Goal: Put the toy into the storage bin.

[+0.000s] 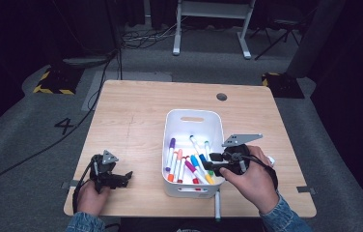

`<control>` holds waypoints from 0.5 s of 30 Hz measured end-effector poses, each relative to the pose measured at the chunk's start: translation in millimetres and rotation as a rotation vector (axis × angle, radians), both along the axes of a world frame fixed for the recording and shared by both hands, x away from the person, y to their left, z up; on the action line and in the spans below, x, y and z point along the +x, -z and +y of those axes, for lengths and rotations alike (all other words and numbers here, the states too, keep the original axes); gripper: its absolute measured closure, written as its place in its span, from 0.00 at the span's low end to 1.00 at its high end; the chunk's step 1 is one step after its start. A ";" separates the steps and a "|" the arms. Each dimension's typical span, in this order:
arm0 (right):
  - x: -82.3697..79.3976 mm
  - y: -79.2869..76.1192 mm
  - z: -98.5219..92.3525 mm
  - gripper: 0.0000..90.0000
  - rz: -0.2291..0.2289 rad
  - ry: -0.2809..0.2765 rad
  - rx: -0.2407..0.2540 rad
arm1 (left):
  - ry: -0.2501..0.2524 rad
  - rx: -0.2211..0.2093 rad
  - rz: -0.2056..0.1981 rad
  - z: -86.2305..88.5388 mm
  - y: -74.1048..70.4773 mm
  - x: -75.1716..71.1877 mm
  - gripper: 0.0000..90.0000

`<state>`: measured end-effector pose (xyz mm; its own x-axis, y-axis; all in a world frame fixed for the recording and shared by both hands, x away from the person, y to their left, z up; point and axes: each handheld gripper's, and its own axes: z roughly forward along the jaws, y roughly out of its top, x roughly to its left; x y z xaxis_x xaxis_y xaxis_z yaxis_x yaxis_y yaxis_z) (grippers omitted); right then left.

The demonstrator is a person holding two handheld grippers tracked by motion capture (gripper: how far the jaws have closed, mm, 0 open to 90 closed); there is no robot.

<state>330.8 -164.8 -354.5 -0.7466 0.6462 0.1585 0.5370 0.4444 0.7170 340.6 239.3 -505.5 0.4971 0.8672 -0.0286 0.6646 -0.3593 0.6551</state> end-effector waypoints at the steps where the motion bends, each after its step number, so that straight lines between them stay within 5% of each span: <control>1: 0.0 -1.2 -2.8 0.63 -0.008 0.003 0.003 | 0.000 0.000 -0.001 0.0 0.0 0.0 0.00; 15: -0.3 -8.2 -44.7 0.63 -0.025 0.109 0.023 | 0.000 0.001 -0.002 0.1 0.0 0.0 0.00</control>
<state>330.6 -209.6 -346.3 -0.6757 0.7204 0.1567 0.5630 0.3670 0.7404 340.7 239.3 -505.5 0.4970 0.8673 -0.0267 0.6636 -0.3601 0.6557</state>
